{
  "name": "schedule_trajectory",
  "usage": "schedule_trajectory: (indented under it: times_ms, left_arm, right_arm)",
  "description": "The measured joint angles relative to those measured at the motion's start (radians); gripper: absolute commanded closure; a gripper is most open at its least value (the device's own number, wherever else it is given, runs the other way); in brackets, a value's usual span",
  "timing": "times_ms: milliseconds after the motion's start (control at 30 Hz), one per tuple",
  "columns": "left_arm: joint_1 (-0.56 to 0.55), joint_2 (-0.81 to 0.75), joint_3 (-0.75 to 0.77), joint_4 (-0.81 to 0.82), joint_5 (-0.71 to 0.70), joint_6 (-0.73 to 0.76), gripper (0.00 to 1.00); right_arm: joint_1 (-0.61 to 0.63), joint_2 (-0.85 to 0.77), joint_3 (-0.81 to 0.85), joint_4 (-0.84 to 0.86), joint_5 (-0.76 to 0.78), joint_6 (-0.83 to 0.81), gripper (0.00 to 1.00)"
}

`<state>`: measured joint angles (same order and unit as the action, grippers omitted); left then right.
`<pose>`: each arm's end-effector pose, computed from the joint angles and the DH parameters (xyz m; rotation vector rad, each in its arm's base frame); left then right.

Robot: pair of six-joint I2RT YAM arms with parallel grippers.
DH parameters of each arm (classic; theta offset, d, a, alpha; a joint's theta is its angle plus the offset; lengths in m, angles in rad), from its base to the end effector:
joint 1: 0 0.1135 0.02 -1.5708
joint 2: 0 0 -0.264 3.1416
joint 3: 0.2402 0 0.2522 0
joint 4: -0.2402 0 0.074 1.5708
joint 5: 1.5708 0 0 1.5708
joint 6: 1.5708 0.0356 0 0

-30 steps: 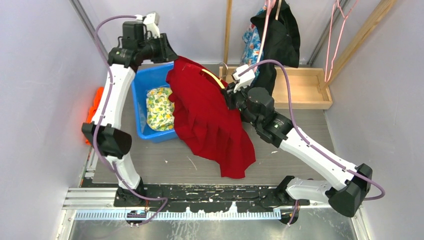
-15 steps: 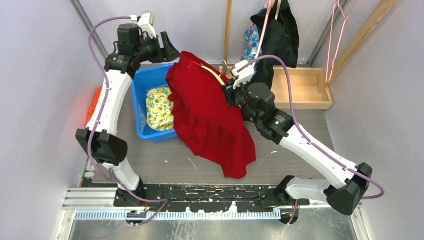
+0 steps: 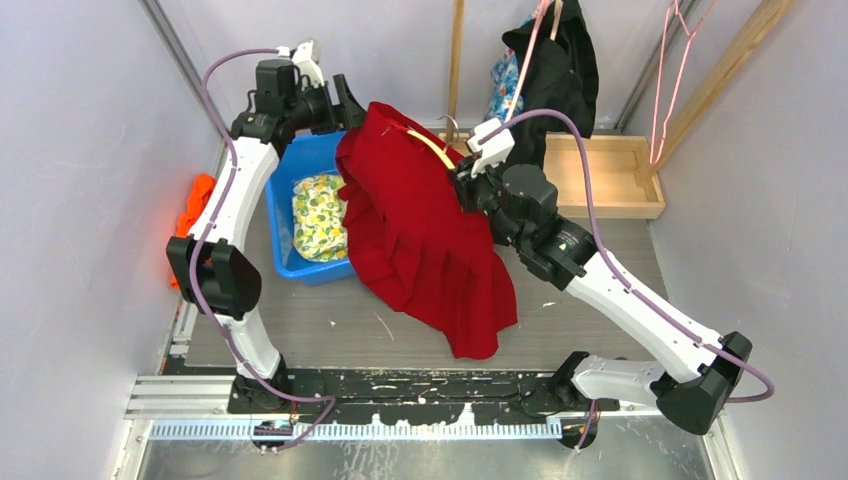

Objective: Remove the skirt from the hanger

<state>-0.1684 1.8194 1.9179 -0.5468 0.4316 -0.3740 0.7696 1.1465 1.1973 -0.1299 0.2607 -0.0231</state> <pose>0.4102 -0.0849 0.4071 0.0704 2.0606 -0.7754 0.1938 0.1750 0.4179 -0.4518 1.5964 0.3538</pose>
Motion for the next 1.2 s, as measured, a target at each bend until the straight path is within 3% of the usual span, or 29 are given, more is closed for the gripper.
schedule_trajectory:
  times_ms: [67,200,300,333,367,667,967,1200]
  left_arm:
    - [-0.002,0.0,-0.015,0.036,0.011,-0.019,0.29]
    - [-0.008,0.005,-0.034,0.072,0.034,-0.059,0.47]
    - [-0.02,0.013,-0.034,0.094,0.049,-0.078,0.87]
    - [-0.025,0.016,-0.034,0.101,0.056,-0.084,0.97]
    - [-0.03,0.021,-0.034,0.109,0.067,-0.088,1.0]
    - [-0.039,0.033,0.026,0.071,0.062,-0.063,1.0]
    - [-0.037,0.018,0.32,-0.106,-0.076,0.037,1.0]
    - [0.075,0.009,0.353,-0.117,-0.081,0.037,1.0]
  right_arm:
    - [0.0,-0.002,0.005,-0.001,0.0,-0.004,1.0]
    - [0.0,-0.003,0.008,-0.005,0.0,-0.008,1.0]
    - [0.0,-0.003,0.011,-0.01,0.002,-0.014,1.0]
    - [0.0,-0.004,0.011,-0.01,0.003,-0.016,1.0]
    - [0.0,-0.005,0.012,-0.011,0.005,-0.021,1.0]
    - [0.0,-0.01,0.012,-0.013,0.019,-0.032,1.0]
    - [0.002,-0.015,-0.008,0.044,0.032,-0.03,1.0]
    - [0.007,-0.053,-0.01,0.054,0.032,-0.027,1.0]
